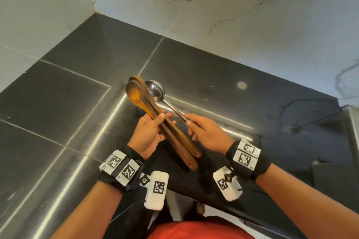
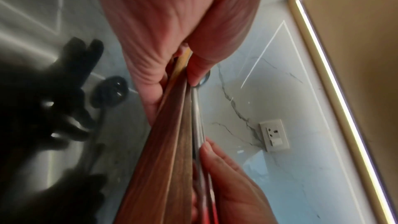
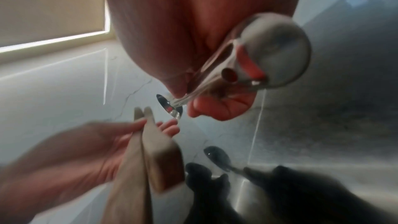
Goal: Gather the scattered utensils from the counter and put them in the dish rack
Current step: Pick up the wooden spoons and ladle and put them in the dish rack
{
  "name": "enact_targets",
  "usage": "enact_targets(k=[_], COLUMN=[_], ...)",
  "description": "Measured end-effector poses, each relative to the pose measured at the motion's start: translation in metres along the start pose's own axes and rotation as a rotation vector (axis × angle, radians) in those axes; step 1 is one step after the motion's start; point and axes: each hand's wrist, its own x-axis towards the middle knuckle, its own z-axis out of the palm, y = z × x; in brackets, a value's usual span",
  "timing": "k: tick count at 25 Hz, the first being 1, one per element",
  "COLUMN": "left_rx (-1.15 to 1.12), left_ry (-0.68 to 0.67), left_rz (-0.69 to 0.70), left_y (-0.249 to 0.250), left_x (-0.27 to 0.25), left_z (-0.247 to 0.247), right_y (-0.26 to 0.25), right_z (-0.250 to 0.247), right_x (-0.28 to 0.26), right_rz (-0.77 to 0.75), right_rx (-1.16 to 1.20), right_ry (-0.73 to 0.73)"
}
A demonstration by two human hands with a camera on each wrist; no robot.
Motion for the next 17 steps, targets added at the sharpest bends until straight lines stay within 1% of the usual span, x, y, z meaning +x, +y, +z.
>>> enact_targets(k=[3,6,9,12,14,17], left_rx=[0.063,0.102,0.129,0.142,0.159,0.201], left_ry=[-0.067,-0.112,-0.158,-0.216,-0.248,-0.312], left_rz=[0.021,0.025,0.003,-0.047,-0.066,-0.058], left_y=[-0.016,-0.034,-0.052,-0.072,-0.090,-0.122], left_x=[0.000,-0.002,-0.004,-0.010,-0.023,-0.053], left_z=[0.033,0.067,0.103,0.140,0.172,0.227], right_y=[0.014,0.030,0.044,0.059,0.076,0.104], right_z=[0.004,-0.006,-0.023,-0.039,-0.056,-0.084], right_x=[-0.028,-0.058,-0.091,-0.127,-0.160,-0.219], right_rz=[-0.069,-0.057,-0.027,-0.016,-0.001,0.017], right_rx=[-0.044,-0.008,0.024,0.107,0.143,0.096], right_ry=[0.114,0.211,0.244,0.230,0.254,0.320])
